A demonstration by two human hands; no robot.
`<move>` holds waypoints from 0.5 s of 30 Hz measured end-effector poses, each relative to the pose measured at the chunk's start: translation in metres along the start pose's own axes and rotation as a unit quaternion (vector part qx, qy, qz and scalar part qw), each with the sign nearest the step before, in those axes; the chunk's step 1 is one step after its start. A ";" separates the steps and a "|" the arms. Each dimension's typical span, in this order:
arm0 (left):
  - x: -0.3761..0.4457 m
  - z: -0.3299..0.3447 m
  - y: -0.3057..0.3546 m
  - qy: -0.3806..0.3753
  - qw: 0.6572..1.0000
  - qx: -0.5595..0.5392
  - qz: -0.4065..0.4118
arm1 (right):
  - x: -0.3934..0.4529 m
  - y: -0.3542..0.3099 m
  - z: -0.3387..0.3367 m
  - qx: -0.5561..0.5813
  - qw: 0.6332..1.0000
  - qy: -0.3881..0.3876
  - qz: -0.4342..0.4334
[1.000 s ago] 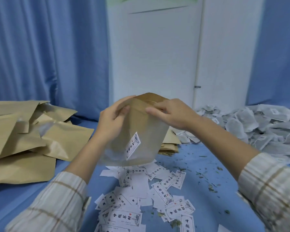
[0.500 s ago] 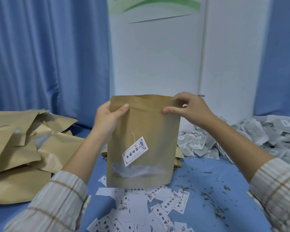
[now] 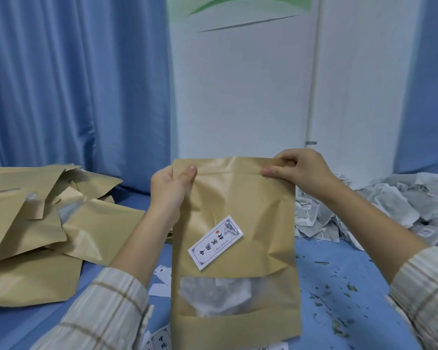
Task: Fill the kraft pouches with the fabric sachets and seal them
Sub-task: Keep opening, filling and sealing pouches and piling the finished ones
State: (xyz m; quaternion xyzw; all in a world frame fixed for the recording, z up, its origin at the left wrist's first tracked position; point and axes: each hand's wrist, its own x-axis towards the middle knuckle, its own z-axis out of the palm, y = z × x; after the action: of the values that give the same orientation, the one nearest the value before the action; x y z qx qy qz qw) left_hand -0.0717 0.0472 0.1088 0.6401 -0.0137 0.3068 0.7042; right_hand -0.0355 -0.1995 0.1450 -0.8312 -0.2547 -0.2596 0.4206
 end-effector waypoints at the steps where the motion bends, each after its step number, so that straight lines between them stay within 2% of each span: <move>1: -0.001 0.002 -0.003 -0.001 1.000 0.004 -0.003 | -0.001 0.001 0.000 -0.002 1.000 -0.008 0.000; 3: -0.004 0.005 -0.010 -0.002 1.000 0.015 -0.003 | -0.001 -0.001 -0.001 -0.039 0.998 -0.050 -0.003; 5: -0.006 0.008 -0.016 0.000 1.000 0.021 0.005 | 0.004 -0.010 0.004 -0.154 0.983 -0.095 -0.019; 7: -0.006 0.009 -0.020 0.003 0.999 0.031 0.018 | 0.011 -0.021 0.014 -0.209 0.968 -0.138 -0.033; 11: -0.009 0.008 -0.019 -0.021 0.998 0.039 0.038 | 0.024 -0.036 0.038 -0.112 0.974 -0.196 0.000; 15: -0.011 0.004 -0.018 -0.028 0.997 0.048 0.047 | 0.037 -0.039 0.048 -0.134 0.969 -0.205 -0.022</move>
State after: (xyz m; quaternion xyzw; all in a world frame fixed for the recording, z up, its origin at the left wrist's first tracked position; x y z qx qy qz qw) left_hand -0.0707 0.0387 0.0887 0.6802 -0.0489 0.3216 0.6568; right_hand -0.0229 -0.1324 0.1661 -0.9097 -0.3164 -0.1252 0.2381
